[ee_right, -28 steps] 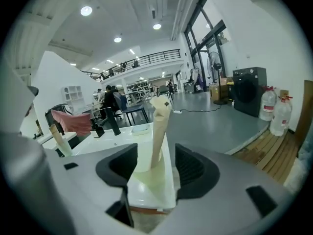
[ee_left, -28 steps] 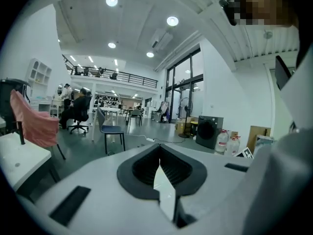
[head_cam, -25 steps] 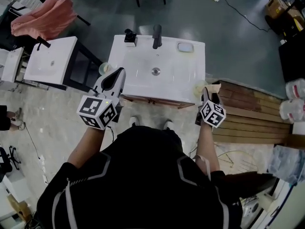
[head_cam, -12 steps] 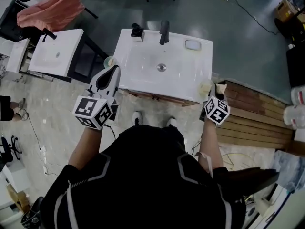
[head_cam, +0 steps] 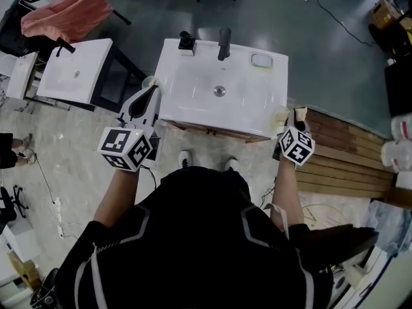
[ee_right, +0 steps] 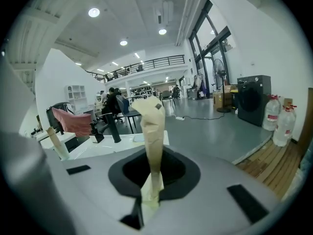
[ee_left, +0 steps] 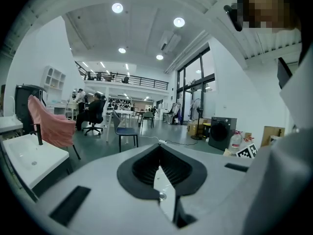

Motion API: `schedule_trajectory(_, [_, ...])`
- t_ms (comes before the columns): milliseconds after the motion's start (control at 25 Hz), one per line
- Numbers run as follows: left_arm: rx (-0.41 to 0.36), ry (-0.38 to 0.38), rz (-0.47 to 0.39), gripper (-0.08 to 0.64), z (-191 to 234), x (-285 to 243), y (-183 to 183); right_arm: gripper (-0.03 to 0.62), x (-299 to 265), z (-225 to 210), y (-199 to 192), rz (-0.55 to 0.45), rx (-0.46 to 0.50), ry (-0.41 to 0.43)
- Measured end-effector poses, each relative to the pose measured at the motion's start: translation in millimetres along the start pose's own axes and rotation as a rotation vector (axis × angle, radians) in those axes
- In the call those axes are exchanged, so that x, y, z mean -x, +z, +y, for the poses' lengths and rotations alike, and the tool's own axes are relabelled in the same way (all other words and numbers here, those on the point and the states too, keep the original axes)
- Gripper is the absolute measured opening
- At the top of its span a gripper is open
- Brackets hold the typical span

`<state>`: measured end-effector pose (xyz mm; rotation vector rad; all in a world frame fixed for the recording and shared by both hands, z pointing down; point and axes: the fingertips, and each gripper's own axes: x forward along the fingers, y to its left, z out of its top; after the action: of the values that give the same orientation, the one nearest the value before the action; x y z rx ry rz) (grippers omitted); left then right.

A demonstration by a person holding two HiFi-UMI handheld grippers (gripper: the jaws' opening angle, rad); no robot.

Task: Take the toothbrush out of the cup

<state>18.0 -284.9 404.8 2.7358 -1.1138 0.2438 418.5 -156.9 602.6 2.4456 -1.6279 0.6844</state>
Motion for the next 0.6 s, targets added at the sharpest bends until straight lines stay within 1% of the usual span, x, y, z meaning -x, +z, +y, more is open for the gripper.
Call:
schedule_trajectory(240, [0.001,-0.052,-0.030,0.005,9,-1,8,0.025,12,13,28,-0.024,0.016,0.010])
schedule_trajectory(400, [0.003,-0.064,-0.040,0.005,20,-9,11,0.025,23,24,52,-0.056,0.033,0.012])
schedule_trajectory(600, [0.019,-0.082,-0.057,0.005,32,-17,15,0.023,43,45,92,-0.111,0.096,0.058])
